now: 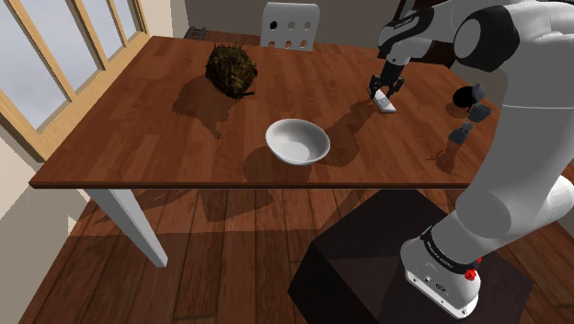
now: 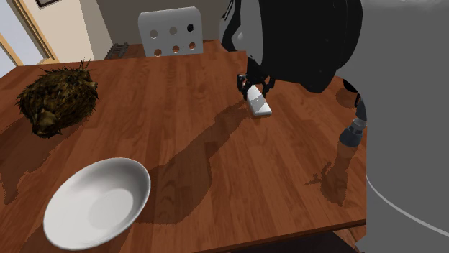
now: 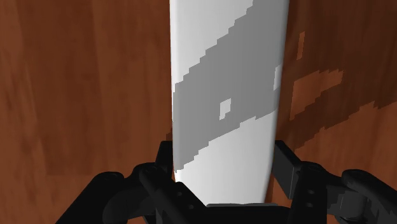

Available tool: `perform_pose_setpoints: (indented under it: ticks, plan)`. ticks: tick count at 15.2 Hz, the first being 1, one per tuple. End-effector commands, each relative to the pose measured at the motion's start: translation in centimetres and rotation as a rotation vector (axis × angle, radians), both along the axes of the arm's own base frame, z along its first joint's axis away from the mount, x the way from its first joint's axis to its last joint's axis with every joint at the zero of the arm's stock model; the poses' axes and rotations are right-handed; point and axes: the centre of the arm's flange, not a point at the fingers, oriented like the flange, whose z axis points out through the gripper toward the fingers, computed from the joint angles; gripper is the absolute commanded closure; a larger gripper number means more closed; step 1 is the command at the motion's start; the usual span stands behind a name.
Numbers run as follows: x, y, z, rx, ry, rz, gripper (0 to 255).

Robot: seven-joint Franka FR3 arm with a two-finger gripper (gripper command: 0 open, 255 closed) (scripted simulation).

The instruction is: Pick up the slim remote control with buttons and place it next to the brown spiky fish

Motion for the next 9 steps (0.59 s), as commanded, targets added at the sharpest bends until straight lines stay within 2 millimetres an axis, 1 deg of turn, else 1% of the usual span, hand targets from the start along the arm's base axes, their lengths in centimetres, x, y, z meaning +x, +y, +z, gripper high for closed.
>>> perform_pose_setpoints:
  ticks: [1,2,9]
  plan:
    - [0.0,0.0,0.0,0.000,0.000,0.000,255]
    - [0.0,0.0,0.0,0.000,0.000,0.000,255]
    - [0.0,0.0,3.7,0.000,0.000,0.000,255]
